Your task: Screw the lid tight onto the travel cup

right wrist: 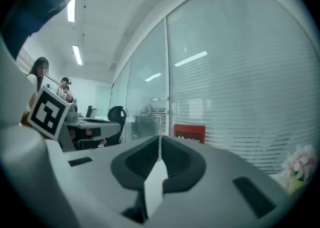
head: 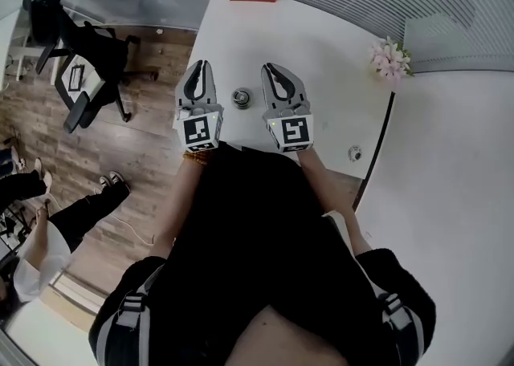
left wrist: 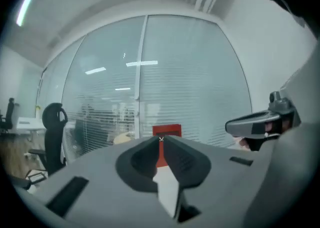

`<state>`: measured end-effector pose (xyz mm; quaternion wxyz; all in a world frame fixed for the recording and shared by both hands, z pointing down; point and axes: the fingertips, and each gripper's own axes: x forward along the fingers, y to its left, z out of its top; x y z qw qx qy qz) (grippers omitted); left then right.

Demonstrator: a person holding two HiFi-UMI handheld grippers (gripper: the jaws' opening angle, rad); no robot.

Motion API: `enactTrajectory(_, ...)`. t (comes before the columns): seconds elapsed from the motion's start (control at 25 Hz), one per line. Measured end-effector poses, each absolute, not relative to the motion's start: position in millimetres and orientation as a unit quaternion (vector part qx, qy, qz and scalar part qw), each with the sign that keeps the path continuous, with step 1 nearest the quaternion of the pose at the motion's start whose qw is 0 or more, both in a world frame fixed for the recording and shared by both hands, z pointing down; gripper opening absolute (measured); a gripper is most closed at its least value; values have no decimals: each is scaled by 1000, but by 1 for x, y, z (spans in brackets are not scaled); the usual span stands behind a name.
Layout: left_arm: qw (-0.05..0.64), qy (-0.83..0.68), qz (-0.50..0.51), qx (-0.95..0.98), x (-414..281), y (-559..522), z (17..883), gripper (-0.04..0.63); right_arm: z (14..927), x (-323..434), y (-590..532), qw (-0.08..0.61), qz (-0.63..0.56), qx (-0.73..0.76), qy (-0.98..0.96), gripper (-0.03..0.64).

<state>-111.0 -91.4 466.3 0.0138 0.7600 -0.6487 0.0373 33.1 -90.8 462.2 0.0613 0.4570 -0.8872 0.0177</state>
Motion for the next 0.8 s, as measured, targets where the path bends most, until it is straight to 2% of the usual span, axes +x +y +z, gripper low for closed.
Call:
enactTrajectory(0.24,-6,-640,43,767,-106,-90,456,28,466,29,-88,81,5,471,-878,0)
enactTrajectory(0.8,9,-634,59,771,-104,-79,469,28,474,31,-81,98,9,467,-879,0)
